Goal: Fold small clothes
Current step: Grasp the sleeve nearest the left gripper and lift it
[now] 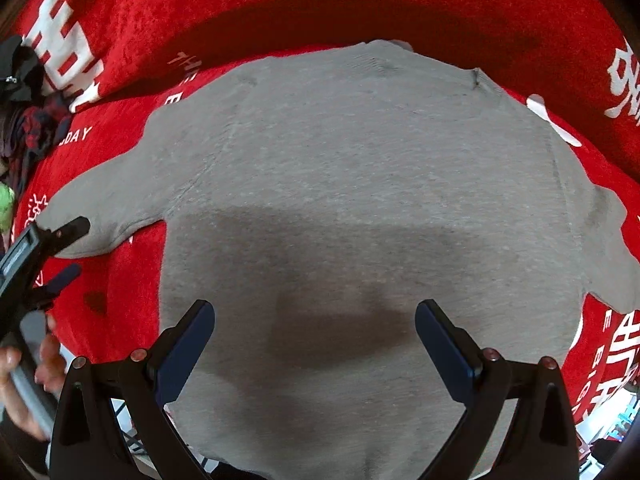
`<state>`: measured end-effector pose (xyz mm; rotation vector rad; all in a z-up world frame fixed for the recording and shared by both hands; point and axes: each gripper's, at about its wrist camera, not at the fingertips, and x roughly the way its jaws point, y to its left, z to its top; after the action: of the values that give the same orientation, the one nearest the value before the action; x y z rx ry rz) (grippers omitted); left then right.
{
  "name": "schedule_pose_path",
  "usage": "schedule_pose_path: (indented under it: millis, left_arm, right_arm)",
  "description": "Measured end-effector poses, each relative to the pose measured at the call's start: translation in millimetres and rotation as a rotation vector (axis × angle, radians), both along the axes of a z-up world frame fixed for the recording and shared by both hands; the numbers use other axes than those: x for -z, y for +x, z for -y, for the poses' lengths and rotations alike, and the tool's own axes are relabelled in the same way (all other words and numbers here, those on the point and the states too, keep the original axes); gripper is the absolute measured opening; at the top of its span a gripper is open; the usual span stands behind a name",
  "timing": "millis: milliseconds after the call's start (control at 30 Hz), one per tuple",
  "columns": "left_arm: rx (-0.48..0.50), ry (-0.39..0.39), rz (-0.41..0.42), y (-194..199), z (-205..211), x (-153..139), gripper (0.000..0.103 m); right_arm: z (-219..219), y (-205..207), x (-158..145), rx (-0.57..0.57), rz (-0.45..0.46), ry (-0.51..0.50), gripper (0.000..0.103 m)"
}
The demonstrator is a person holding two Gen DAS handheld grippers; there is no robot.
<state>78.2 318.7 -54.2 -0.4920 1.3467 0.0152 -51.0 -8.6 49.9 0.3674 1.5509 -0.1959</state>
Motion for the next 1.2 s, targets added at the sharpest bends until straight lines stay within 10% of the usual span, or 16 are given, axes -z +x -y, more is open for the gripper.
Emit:
schedule_pose_path:
  millis: [200, 467, 667, 867, 1000, 1067, 1200]
  left_arm:
    - [-0.09, -0.149, -0.01, -5, -37, 11, 0.103]
    - [-0.072, -0.36, -0.103, -6, 22, 58, 0.103]
    - [-0.126, -0.383, -0.021, 18, 16, 50, 0.103]
    - [-0.238, -0.214, 0.125, 28, -34, 19, 0.102]
    - [-0.28, -0.15, 0.133, 25, -62, 14, 0.066]
    - [-0.262, -0.103, 0.129, 26, -64, 14, 0.013]
    - [-0.171, -0.085, 0.182, 28, -50, 15, 0.007]
  right_arm:
    - [-6, 2, 6, 0.002, -0.012, 0.011, 0.101]
    - [-16, 3, 8, -0.02, -0.021, 0.019, 0.101]
    - [-18, 3, 10, -0.028, -0.025, 0.015, 0.101]
    - [-21, -2, 12, -0.028, -0.035, 0.022, 0.101]
    - [-22, -5, 15, -0.024, -0.044, 0.034, 0.101]
    - [-23, -6, 15, -0.025, -0.045, 0.039, 0.101]
    - [-26, -6, 10, -0.042, -0.03, 0.048, 0.101]
